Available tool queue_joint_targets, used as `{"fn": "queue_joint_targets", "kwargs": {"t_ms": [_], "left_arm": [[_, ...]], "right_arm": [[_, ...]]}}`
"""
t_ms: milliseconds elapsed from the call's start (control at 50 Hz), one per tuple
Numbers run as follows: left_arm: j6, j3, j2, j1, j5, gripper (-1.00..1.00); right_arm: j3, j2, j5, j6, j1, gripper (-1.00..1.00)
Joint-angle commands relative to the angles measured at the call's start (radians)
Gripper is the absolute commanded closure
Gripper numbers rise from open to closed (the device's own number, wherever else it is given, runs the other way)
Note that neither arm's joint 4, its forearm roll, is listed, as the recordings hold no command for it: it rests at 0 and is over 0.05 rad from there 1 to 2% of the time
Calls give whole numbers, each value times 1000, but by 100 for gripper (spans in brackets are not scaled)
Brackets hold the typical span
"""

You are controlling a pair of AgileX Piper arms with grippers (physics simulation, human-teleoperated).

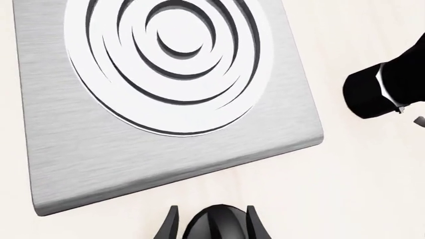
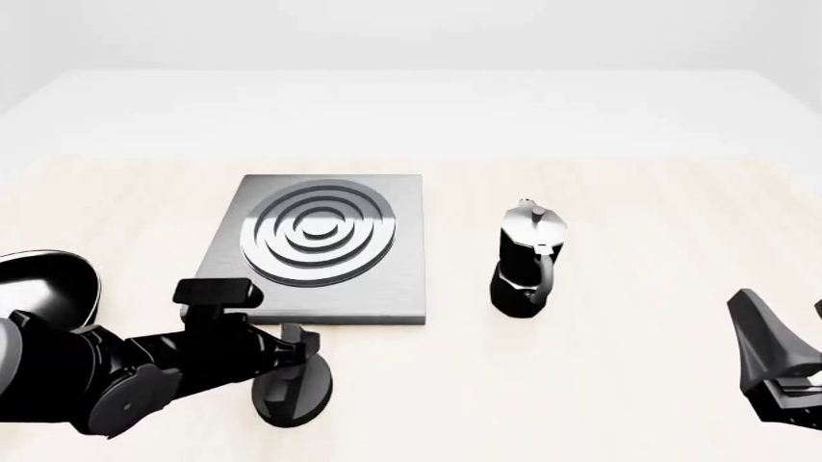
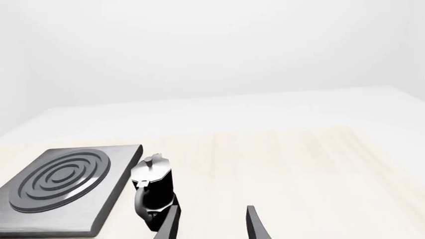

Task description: Turn on the stove.

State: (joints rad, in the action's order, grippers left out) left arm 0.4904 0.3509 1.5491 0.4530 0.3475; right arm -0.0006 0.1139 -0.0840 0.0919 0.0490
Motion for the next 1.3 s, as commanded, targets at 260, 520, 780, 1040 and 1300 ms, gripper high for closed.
{"fn": "queue_joint_targets", "kwargs": {"t_ms": [260,520,780,1040,1300], "left_arm": [[-304,-47,-81,-252,-88,-100],[-313,-56,-112,-281,-102,-100],[-372,-65,-271,-301,-166,-100],[-398,-119,-496,-309,-254,-100],[-406,-149,-738,-292,-371,-100]], "right_arm": [[0,15,-11,-5,1,-100],[0,9,-5,-9,0,-100],[0,6,-2,-11,-1,-100],[0,-1,4,-13,0,-100],[0,-7,10,-18,0,-100]]}}
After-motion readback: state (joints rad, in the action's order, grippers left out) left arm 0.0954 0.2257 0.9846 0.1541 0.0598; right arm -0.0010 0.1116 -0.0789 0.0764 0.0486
